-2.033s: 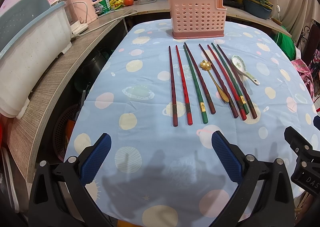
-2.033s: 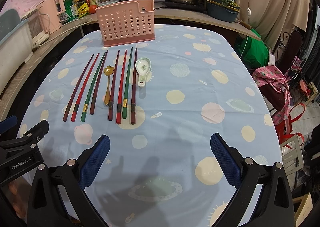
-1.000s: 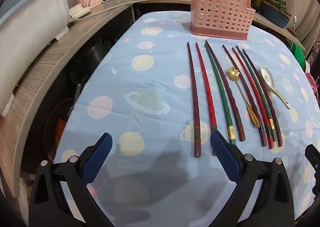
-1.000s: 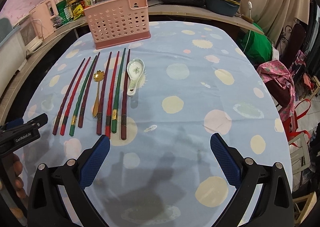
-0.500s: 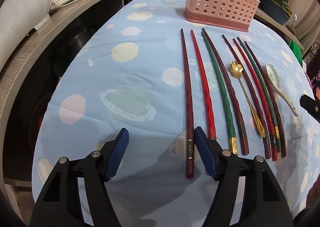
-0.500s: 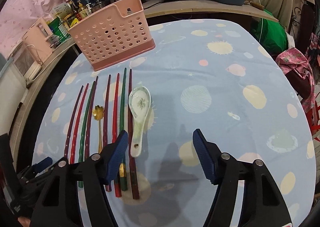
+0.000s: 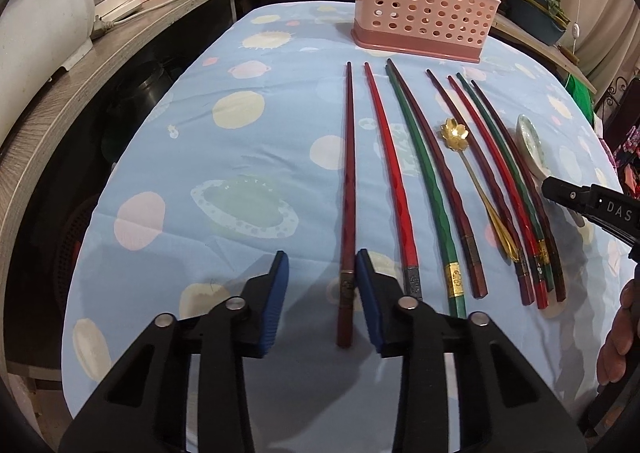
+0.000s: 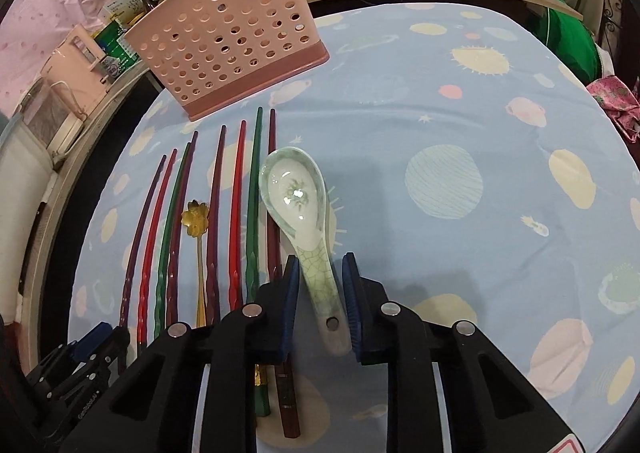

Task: Organize utensils
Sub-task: 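Grasp the white ceramic spoon with the right tool while the left tool grasps a dark red chopstick, then lift the spoon with the right tool while the left tool lifts the chopstick toward the basket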

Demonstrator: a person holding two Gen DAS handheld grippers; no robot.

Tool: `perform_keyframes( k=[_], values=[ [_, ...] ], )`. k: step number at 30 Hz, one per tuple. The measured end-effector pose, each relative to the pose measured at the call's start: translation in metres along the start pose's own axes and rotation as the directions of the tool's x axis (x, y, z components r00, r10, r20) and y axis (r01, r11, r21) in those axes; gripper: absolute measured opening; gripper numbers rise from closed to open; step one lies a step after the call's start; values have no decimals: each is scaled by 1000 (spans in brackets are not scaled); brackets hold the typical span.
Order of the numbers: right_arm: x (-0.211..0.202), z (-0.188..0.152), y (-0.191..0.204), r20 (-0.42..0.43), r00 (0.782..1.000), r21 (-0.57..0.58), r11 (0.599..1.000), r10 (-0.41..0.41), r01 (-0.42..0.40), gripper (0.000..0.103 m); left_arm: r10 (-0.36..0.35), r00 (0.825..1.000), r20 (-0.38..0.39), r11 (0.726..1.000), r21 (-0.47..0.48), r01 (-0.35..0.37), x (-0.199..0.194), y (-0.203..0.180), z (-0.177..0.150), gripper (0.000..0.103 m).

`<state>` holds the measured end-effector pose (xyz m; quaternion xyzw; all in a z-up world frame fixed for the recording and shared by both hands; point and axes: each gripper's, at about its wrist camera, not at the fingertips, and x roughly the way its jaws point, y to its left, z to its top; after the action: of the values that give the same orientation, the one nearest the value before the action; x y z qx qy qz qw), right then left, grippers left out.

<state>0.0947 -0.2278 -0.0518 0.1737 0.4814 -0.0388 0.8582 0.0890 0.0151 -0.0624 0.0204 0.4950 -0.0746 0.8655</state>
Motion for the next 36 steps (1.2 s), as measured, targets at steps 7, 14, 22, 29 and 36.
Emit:
perform_keyframes(
  k=[7, 14, 22, 29, 36],
  values=[
    [-8, -6, -3, 8, 1000, -2, 1000, 15, -15, 13, -16, 1000, -6, 1000, 0, 16, -2, 1, -1, 8],
    [-30, -19, -8, 28, 1000, -8, 1000, 7, -7, 13, -23, 1000, 10, 1000, -12, 23, -15, 3, -4, 7],
    [-53, -41, -18, 55, 998, -19, 1000, -24, 25, 13, -24, 999, 41, 999, -25, 25, -36, 8, -11, 7],
    [-52, -64, -36, 15, 1000, 39, 999, 5, -6, 16, -21, 1000, 17, 1000, -14, 22, -34, 6, -25, 7],
    [-64, -69, -44, 40, 998, 70, 997, 37, -40, 16, -14, 1000, 7, 1000, -13, 14, -32, 6, -33, 7]
  ],
)
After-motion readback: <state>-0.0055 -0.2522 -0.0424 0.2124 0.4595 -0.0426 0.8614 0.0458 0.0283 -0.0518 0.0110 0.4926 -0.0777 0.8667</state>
